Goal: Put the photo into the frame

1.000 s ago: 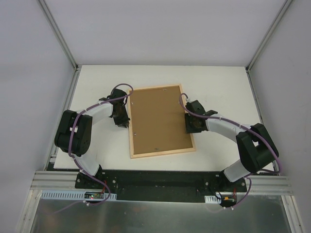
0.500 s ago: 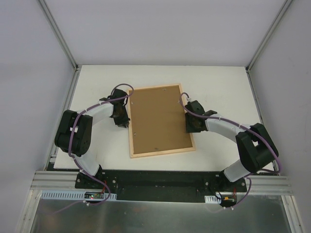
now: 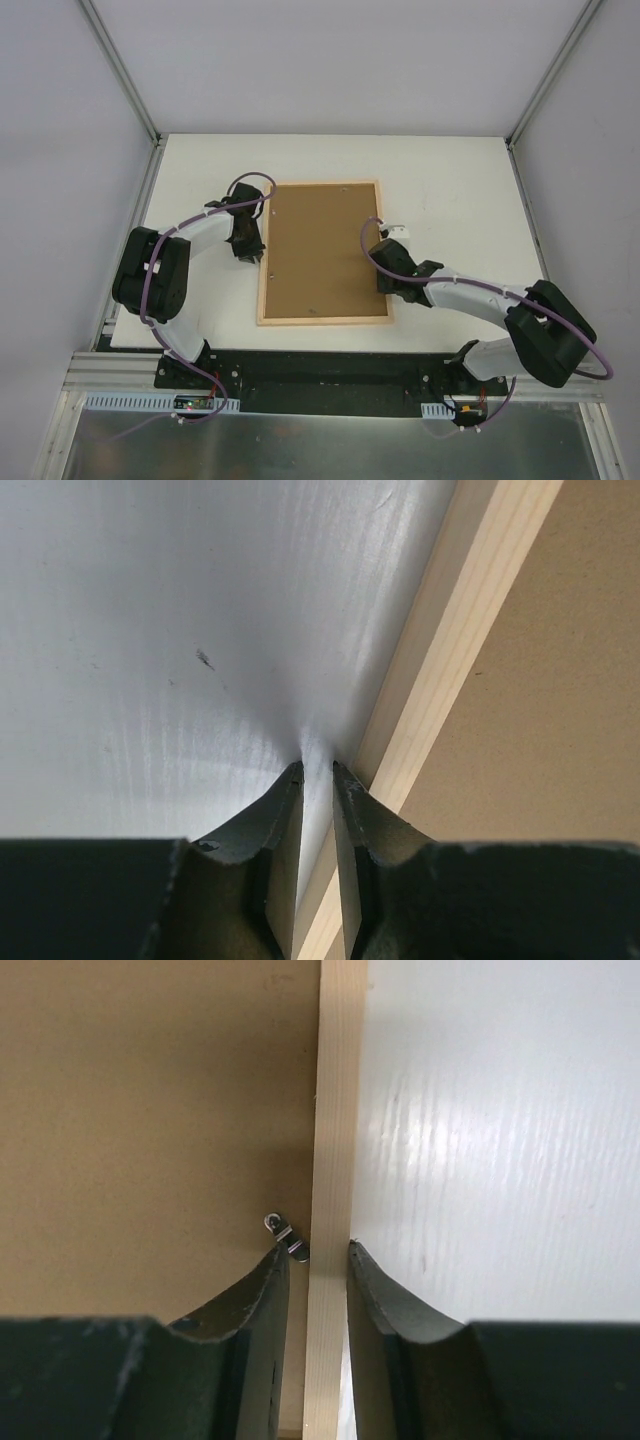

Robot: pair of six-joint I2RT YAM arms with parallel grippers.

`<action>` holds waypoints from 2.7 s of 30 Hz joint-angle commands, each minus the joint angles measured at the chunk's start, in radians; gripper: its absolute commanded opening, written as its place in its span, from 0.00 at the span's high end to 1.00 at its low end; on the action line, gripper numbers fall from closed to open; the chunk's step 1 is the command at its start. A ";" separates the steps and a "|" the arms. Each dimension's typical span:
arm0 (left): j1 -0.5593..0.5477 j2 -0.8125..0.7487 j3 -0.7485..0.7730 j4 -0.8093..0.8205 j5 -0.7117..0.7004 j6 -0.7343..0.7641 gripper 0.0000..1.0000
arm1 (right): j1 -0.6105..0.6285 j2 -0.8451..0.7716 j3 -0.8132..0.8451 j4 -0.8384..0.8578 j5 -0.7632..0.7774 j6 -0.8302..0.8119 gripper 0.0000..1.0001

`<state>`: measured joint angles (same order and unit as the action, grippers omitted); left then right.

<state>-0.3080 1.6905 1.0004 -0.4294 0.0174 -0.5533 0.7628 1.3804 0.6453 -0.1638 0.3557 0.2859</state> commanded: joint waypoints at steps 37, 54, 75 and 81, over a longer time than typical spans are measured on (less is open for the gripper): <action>-0.040 0.021 0.118 -0.051 -0.020 0.078 0.82 | -0.013 -0.010 -0.009 -0.031 -0.153 -0.145 0.61; -0.040 0.037 0.129 -0.051 0.009 0.069 0.83 | -0.013 -0.029 -0.009 -0.029 -0.189 -0.154 0.64; -0.040 0.034 0.132 -0.051 0.016 0.070 0.83 | -0.011 0.032 0.024 -0.042 -0.156 -0.139 0.76; -0.043 0.032 0.127 -0.051 0.018 0.067 0.83 | -0.002 0.046 0.037 -0.054 -0.139 -0.131 0.83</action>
<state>-0.3405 1.7149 1.1065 -0.4732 -0.0017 -0.4843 0.7448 1.3846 0.6712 -0.1974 0.2230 0.1677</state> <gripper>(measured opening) 0.173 0.274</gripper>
